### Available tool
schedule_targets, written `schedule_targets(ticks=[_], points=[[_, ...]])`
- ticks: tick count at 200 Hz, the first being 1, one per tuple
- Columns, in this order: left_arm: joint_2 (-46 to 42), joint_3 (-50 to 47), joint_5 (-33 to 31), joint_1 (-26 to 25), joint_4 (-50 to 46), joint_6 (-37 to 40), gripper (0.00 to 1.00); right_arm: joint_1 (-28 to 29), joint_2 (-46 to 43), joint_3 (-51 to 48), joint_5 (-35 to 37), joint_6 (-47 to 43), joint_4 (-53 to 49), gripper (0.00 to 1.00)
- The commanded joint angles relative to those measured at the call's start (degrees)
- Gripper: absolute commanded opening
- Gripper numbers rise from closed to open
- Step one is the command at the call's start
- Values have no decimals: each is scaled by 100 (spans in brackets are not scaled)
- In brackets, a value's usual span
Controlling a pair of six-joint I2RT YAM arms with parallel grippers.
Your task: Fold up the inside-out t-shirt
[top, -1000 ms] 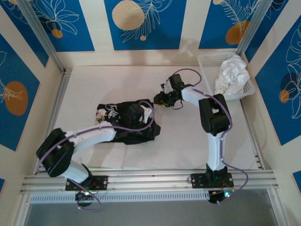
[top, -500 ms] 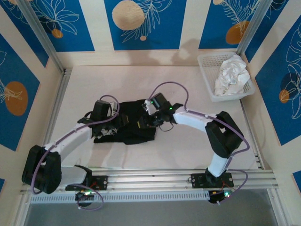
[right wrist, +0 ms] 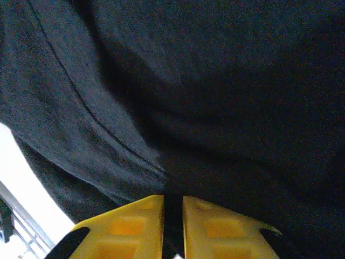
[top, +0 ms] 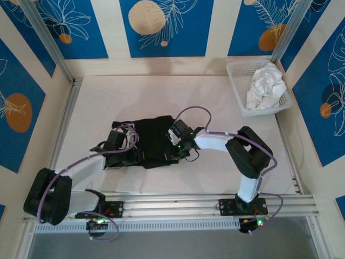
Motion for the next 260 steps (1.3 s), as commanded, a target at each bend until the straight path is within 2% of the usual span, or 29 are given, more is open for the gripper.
schedule_targets(ticks=[1,31,44,58,88,125,148,172,199,229,245,260], points=[[-296,-63,68,38,-218,17,51,22,-343,-194,461,-73,-811,18],[-783,296,-201,59,-271,176,62,86,-1024,-129,891,-335,-964,22],[-902,517,-479,118,-276,247,63,214,-1330,-219,932,-326,-717,27],[-792,789,-682,322,-204,249,69,409,-1434,-359,894,-140,-242,33],[273,1516,-228,1130,257,83,69,682,-1167,-658,658,663,640,39],[1803,2185,-4,1772,904,-132,69,715,-793,-760,933,1310,804,40],[2552,2500,274,2061,1027,-141,69,497,-531,-580,1164,1509,622,40],[2886,2496,311,2134,869,62,69,46,-380,-365,1152,1577,457,40],[2604,1822,384,2111,1029,61,69,-426,-54,178,910,1426,275,40],[1624,609,586,1876,1313,-180,72,-880,489,996,640,1258,49,39],[943,-61,524,1554,1451,-481,73,-1087,847,1492,426,1253,-17,38],[349,-549,371,1039,1464,-796,73,-1256,1206,2034,293,1205,-136,38]])
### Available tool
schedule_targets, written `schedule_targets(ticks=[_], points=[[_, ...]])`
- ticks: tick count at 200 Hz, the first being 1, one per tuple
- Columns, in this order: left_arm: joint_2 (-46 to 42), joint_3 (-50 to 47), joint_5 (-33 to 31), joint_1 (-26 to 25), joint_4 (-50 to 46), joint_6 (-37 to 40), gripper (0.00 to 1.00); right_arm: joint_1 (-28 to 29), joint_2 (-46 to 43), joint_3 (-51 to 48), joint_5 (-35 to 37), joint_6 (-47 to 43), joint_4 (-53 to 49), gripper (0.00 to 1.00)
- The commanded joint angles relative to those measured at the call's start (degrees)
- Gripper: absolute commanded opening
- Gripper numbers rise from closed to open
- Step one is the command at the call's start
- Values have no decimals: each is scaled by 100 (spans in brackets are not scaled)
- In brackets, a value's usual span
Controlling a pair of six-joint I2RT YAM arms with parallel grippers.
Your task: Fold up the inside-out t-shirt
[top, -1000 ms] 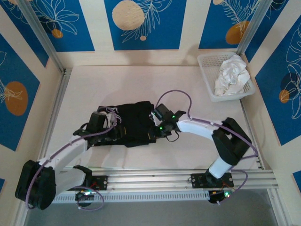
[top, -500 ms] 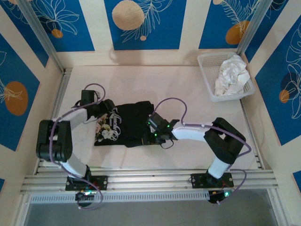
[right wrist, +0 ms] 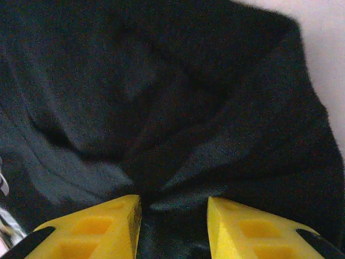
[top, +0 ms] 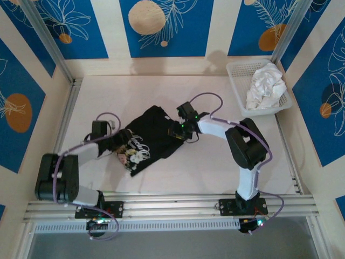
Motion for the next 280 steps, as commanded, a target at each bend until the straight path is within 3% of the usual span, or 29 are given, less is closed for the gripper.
schedule_targets(ticks=[1,42,56,73,91,104,120,131,155,211,280], points=[[-675,-794,60,-659,-199,-537,73,-204,452,713,-383,-109,-295,38],[-1846,-1250,-314,-2402,-163,-1483,75,-378,1501,2796,-393,-942,-1196,38],[-2172,-1055,-253,-2710,-313,-1411,75,-402,1564,3225,-223,-1405,-1499,39],[-2643,-685,-215,-2810,-787,-965,76,-432,1217,3016,85,-1822,-1521,42],[-2988,-157,-809,-2748,-1511,-134,77,-540,802,2503,159,-1863,-1504,46],[-2897,105,-1218,-2411,-1685,154,83,-630,588,2119,91,-1759,-1495,50],[-2256,326,-821,-1579,-1347,173,83,-727,411,1760,142,-1643,-1548,64],[-1626,534,-407,-1060,-987,183,84,-821,374,1635,154,-1581,-1646,69],[-126,1369,-392,-620,-800,714,86,-929,441,1594,105,-1481,-1712,76],[2532,3434,226,-339,-1413,1542,86,-932,981,2038,-64,-1300,-1909,78],[3317,3985,830,-391,-1698,1657,81,-713,1429,2495,-183,-1125,-2383,72]])
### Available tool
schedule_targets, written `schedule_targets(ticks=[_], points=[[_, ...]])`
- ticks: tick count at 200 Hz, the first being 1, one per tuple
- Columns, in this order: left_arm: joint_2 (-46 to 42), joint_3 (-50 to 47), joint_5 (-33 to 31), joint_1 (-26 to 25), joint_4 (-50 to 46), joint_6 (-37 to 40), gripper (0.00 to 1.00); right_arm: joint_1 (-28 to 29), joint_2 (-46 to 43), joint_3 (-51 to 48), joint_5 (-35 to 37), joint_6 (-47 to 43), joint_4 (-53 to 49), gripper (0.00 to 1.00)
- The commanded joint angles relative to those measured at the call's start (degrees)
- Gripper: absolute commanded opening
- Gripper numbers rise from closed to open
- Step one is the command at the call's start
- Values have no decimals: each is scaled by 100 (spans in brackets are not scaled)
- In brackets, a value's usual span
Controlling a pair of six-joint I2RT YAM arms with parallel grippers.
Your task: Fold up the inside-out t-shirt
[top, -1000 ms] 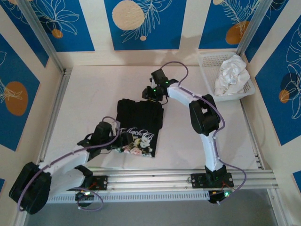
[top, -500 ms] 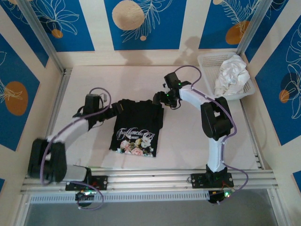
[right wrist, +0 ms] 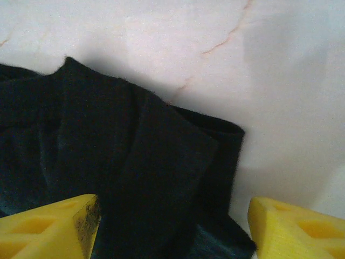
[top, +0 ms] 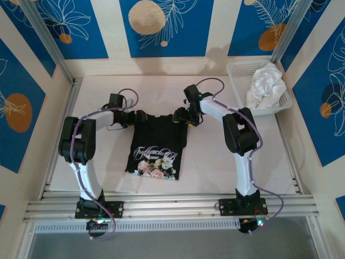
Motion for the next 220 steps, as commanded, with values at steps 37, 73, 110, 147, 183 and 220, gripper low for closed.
schedule_targets(ticks=[37,73,110,147,183,220], points=[[307,201,500,-15,-397,255,79,163,431,501,-115,262,-562,72],[469,231,595,-19,-356,238,74,194,683,672,-85,289,-637,70],[776,322,827,-23,-306,203,62,243,805,812,-113,297,-606,66],[849,397,1037,-84,-208,143,44,228,842,929,-441,311,-346,51],[758,454,1010,-78,-200,116,25,147,675,781,-486,401,9,30],[711,536,974,-75,-62,97,3,85,311,416,-503,391,614,15]])
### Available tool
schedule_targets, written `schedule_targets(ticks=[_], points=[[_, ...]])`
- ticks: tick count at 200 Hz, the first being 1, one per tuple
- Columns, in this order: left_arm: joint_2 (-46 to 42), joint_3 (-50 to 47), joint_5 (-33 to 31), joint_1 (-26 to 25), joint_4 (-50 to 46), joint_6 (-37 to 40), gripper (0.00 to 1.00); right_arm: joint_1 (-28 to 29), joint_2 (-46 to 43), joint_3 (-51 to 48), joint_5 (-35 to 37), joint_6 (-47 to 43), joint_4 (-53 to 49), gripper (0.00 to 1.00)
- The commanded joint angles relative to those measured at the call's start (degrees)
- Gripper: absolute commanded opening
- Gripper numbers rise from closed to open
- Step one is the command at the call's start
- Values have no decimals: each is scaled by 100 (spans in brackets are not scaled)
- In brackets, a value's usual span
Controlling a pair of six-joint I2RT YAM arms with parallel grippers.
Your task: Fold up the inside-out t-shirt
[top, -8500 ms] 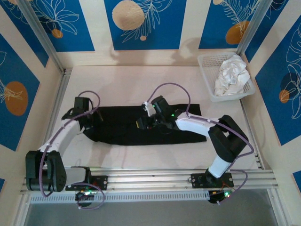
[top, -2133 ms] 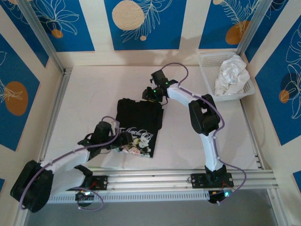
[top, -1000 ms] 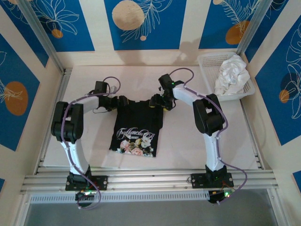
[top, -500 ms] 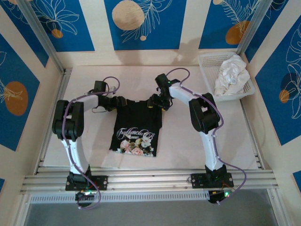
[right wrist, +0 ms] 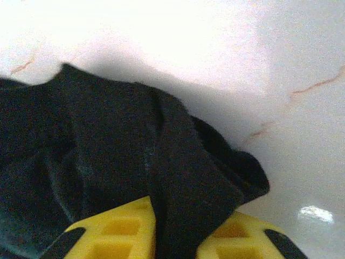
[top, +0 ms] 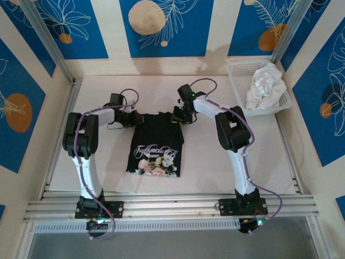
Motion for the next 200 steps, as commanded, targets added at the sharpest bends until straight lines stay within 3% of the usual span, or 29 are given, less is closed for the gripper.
schedule_targets(ticks=[1,61,98,133,178,200], points=[[89,124,246,-97,107,27,3,-44,-365,-229,-178,1,491,15],[-831,-644,115,237,1350,-533,0,-233,-1393,-1205,-88,-142,1527,5],[-876,-694,167,263,2138,-1032,0,-243,-1455,-1218,-139,-242,2004,3],[-901,-87,-67,266,2276,-1149,0,-441,-1311,-479,-162,-438,2063,0],[-975,1694,-112,265,1600,-1102,0,-806,-1304,1304,-461,-815,1683,0],[-1162,2123,-50,263,1450,-1047,0,-822,-1415,1882,-568,-1122,1486,0]])
